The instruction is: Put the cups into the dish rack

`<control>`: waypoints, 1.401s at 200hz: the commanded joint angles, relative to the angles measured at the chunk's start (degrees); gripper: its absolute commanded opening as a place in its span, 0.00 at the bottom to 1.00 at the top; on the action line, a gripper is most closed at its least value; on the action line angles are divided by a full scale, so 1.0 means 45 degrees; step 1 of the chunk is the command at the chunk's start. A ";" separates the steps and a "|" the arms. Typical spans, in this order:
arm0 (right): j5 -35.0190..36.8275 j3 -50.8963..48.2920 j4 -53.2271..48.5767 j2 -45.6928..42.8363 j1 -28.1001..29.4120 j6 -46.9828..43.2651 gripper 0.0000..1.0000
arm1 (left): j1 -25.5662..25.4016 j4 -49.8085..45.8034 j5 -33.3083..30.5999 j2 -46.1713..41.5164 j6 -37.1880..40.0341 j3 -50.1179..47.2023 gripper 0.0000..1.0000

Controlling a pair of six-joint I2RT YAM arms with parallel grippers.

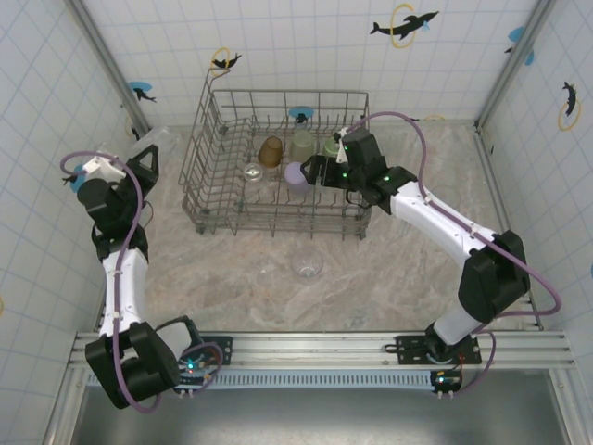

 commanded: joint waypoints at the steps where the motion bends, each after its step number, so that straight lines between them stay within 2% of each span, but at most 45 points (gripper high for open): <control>1: -0.0637 0.0585 0.1144 0.0320 0.0088 0.0284 0.99 | -0.1075 0.1568 0.0610 0.0246 -0.0211 0.0038 0.00; 60: -0.1502 0.1070 0.1746 0.0773 0.0098 0.0595 0.99 | -0.3278 0.2189 0.0521 0.0942 0.0266 0.0122 0.00; 125: -0.2583 0.1025 0.3637 0.1255 0.0099 0.1631 0.99 | -0.4207 0.2936 0.0537 0.1466 0.0196 -0.0033 0.00; 178: -0.3970 0.1261 0.5998 0.1948 0.0113 0.2852 0.99 | -0.5012 0.3914 0.0740 0.2156 -0.0646 0.0082 0.00; 280: -0.5159 0.1573 0.9123 0.3177 0.0127 0.4728 0.99 | -0.6104 0.5454 0.0354 0.3454 -0.2039 0.0503 0.00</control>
